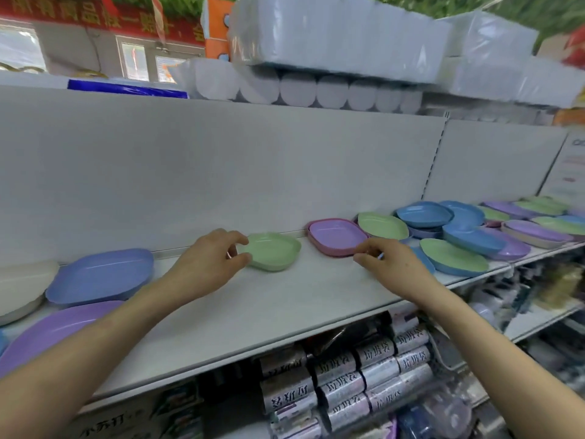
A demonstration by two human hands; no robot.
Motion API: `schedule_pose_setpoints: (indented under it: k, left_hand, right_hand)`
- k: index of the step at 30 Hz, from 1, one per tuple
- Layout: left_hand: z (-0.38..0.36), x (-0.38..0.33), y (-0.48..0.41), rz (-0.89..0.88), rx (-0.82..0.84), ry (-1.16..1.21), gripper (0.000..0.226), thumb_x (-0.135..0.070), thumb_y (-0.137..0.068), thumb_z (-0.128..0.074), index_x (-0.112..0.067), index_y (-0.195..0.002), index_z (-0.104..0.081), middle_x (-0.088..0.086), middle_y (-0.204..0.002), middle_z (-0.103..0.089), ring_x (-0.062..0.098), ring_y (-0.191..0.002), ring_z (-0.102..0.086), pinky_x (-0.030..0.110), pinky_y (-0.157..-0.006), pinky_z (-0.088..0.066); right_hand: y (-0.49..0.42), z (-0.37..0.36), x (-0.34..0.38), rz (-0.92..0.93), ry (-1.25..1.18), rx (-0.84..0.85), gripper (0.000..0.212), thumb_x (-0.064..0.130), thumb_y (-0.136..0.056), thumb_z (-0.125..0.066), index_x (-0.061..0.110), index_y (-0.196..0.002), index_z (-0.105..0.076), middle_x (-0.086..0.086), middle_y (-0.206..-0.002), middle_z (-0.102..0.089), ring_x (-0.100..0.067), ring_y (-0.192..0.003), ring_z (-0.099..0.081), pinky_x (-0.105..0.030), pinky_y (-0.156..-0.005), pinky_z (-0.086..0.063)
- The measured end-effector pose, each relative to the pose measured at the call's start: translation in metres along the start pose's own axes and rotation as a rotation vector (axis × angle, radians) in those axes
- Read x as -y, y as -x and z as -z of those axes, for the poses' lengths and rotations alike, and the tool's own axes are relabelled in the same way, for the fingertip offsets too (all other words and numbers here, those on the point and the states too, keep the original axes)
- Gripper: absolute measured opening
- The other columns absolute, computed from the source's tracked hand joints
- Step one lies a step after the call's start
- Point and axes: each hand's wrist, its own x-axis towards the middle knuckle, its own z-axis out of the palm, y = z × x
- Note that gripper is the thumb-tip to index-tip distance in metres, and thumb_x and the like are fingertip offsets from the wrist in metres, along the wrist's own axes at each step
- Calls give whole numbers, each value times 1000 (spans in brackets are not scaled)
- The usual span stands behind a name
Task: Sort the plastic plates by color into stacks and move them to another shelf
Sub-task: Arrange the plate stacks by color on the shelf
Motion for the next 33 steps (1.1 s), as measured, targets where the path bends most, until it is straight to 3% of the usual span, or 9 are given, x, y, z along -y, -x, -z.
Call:
schedule_pose_setpoints:
  k: [5, 10, 13, 18, 21, 28, 33]
  left_hand:
    - [-5, -1, -22, 43, -12, -27, 30, -42, -96, -62, -30, -124, -65, -9, -101, -57, 3, -86, -59, 35, -84, -50]
    - [-12, -6, -41, 129, -20, -55, 25, -42, -97, -61, -31, -120, -67, -5, -105, -55, 11, -94, -60, 34, -86, -48]
    - [-19, -7, -49, 184, -11, -80, 24, -41, -97, -62, -32, -118, -69, -2, -111, -55, 16, -102, -60, 36, -91, -47]
    - [-42, -16, -61, 318, 39, -57, 20, -40, -96, -60, -39, -112, -71, 0, -124, -58, 22, -112, -60, 37, -94, -48]
    - [-54, -20, -65, 341, 40, -72, 20, -34, -97, -61, -33, -114, -72, 2, -125, -60, 23, -115, -58, 34, -94, -45]
    - [-62, -23, -68, 385, 28, -81, 20, -17, -93, -65, -22, -110, -75, -1, -118, -67, 20, -109, -60, 32, -92, -46]
    - [-60, -27, -70, 417, 41, -70, 31, -3, -89, -60, -22, -109, -74, 1, -112, -66, 18, -99, -58, 27, -82, -41]
  right_hand:
    - [-16, 6, -28, -10, 130, -6, 11, 34, -96, -63, 27, -98, -71, 3, -84, -69, -16, -78, -64, -37, -73, -53]
    - [-54, 25, -64, -22, 186, -31, 10, 31, -95, -63, 27, -99, -71, 13, -80, -64, -11, -74, -61, -34, -69, -50]
    - [-73, 37, -87, -41, 210, -61, 10, 29, -94, -63, 24, -98, -71, 10, -79, -64, -8, -70, -59, -33, -64, -48]
    - [-104, 50, -134, -91, 235, -49, 9, 23, -94, -63, 18, -95, -71, -1, -86, -69, -19, -78, -62, -38, -73, -54]
    - [-117, 50, -156, -78, 277, -34, 12, 16, -94, -61, 9, -91, -71, -5, -85, -70, -24, -80, -63, -41, -74, -56]
    - [-134, 42, -176, -100, 407, -72, 18, 22, -92, -57, 14, -76, -60, -4, -74, -64, -23, -66, -59, -39, -61, -55]
    - [-145, 40, -172, -159, 477, -46, 18, 35, -91, -60, 20, -84, -54, -2, -83, -60, -27, -75, -59, -32, -57, -41]
